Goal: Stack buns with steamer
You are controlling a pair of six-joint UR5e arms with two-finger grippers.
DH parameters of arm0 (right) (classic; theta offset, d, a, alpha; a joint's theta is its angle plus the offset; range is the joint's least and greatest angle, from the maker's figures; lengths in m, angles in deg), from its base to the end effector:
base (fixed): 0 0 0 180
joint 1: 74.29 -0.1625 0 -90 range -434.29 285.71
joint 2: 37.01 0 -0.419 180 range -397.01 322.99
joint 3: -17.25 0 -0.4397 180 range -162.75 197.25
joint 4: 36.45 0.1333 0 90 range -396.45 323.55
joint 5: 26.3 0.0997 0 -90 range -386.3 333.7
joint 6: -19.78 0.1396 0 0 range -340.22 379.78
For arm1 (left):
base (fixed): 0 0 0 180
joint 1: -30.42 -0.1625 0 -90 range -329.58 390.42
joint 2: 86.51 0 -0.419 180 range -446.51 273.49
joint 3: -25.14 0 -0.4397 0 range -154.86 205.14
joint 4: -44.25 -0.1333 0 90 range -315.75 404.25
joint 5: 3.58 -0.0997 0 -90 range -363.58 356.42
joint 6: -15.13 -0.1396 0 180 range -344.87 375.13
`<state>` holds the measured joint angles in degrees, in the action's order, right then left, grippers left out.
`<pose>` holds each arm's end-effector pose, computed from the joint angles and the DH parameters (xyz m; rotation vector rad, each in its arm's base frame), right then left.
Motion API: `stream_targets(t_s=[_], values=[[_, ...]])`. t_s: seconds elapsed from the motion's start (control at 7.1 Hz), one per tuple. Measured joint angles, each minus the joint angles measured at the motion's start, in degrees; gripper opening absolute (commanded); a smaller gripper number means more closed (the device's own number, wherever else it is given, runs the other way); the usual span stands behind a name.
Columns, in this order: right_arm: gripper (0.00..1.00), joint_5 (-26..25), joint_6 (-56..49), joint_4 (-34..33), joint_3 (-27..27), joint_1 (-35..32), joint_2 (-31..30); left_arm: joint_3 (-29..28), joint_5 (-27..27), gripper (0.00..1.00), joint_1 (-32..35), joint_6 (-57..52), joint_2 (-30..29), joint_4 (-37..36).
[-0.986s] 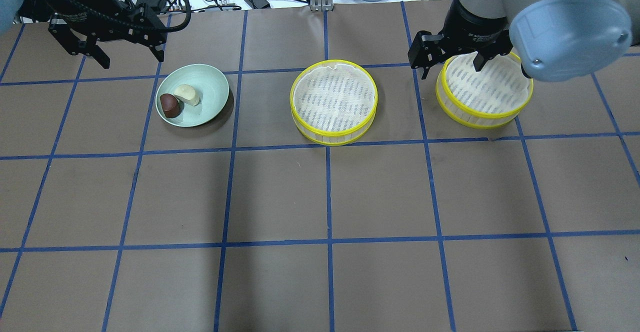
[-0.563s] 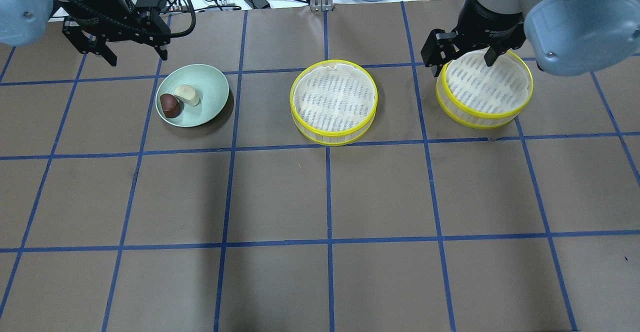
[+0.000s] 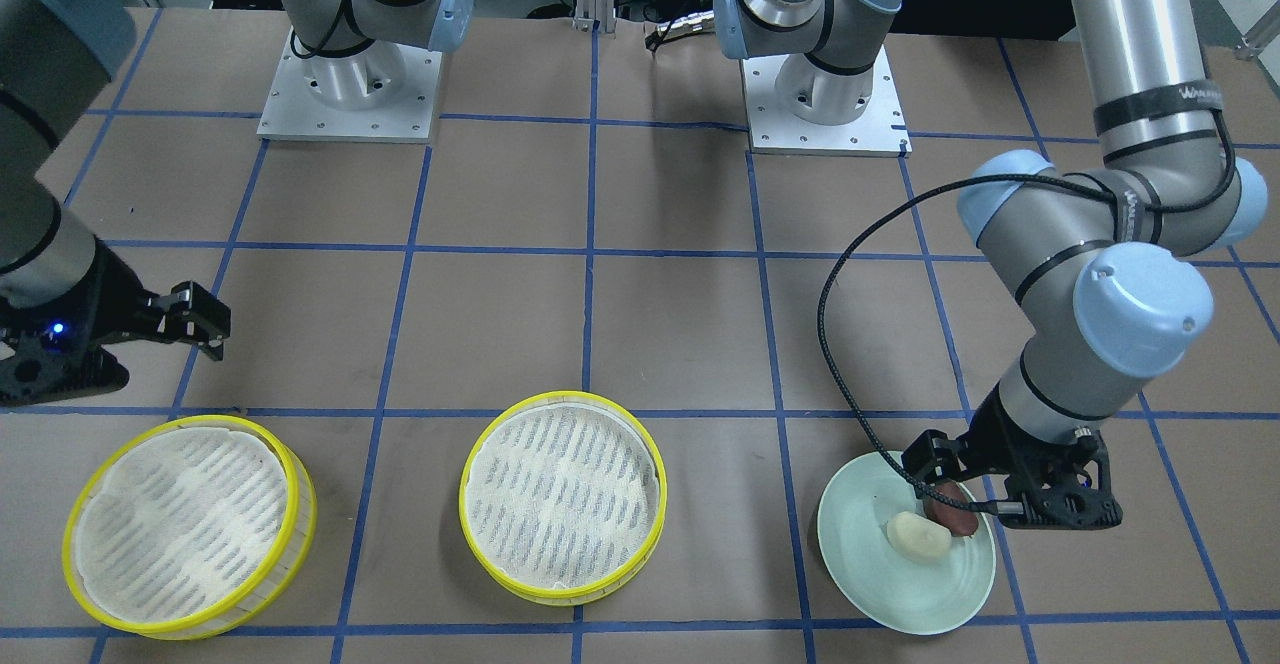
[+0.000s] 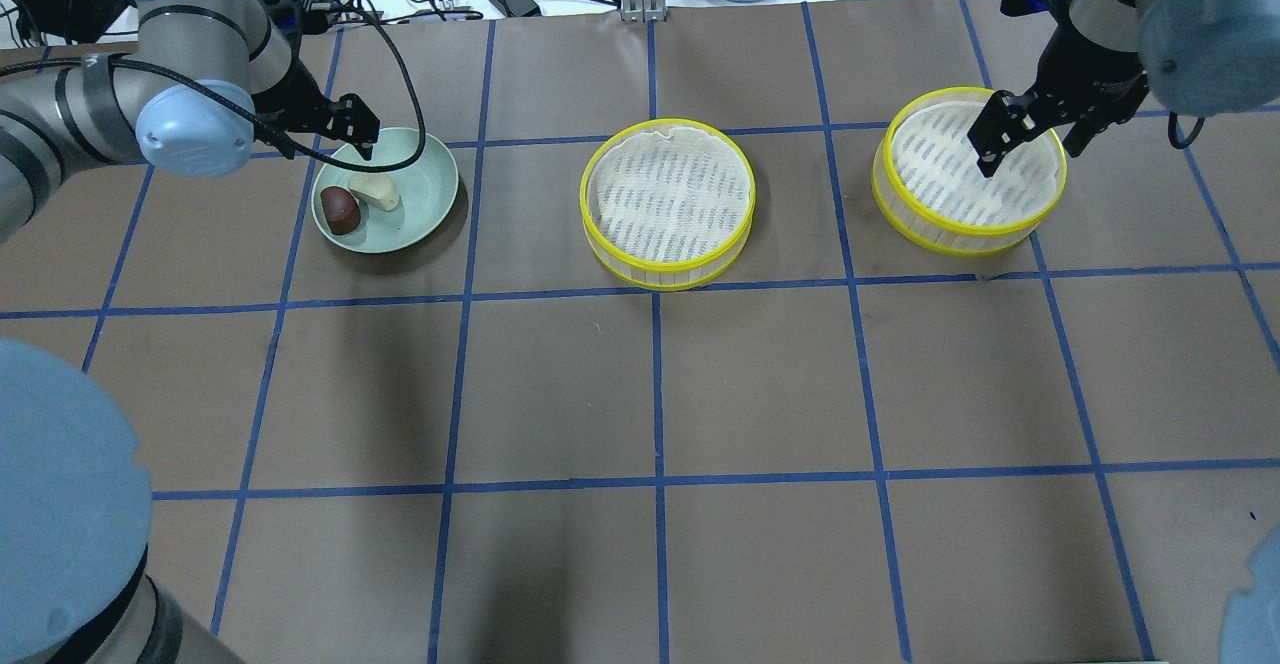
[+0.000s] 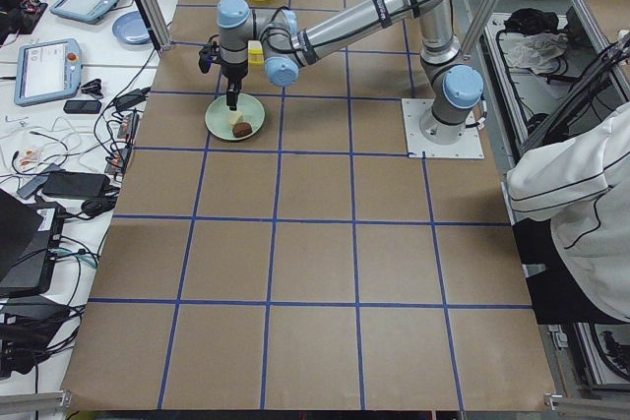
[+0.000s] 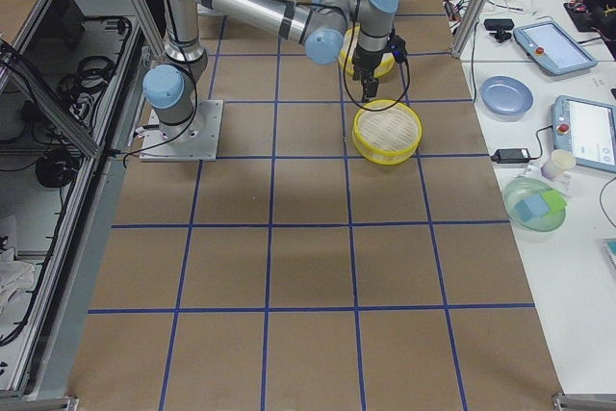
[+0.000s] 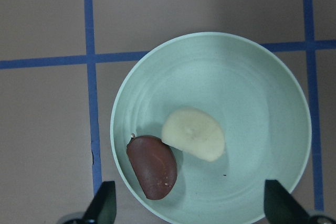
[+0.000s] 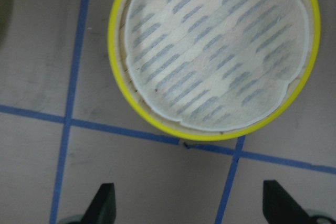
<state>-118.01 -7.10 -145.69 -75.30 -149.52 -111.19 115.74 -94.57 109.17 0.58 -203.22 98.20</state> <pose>-0.0366 -0.6453 0.2890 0.3275 -3.0910 0.0056 0.0080 -0.7109 0.2122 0.0867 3.0814 -0.2237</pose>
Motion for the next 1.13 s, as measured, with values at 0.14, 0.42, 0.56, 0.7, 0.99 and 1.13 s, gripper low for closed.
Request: stream_targets(t_s=[0.14, 0.42, 0.56, 0.7, 0.99, 1.13], values=[[1.00, 0.0, -1.4, -5.6, 0.3, 2.3, 2.8, 0.1, 0.8, 0.85, -0.2, -1.1, -2.1, -1.9], [1.00, 0.6, -3.8, -14.1, 1.6, 7.9, 9.2, -0.1, 2.3, 0.57, -0.3, -1.6, -5.1, -4.4], [1.00, 0.8, -4.4, -16.2, 2.0, 9.2, 11.7, -0.1, 2.4, 0.30, -0.4, -1.7, -6.1, -5.2], [1.00, 0.8, -4.8, -17.5, 2.2, 9.6, 13.6, -0.1, 2.5, 0.00, -0.4, -1.7, -7.1, -5.7], [0.98, 1.0, -5.0, -18.4, 2.2, 9.8, 15.0, -0.3, 2.9, 0.00, -0.3, -1.5, -7.9, -5.8], [0.88, 2.6, -5.0, -18.9, 2.2, 9.8, 15.2, -0.6, 3.8, 0.00, -0.3, -1.2, -7.7, -5.7]])
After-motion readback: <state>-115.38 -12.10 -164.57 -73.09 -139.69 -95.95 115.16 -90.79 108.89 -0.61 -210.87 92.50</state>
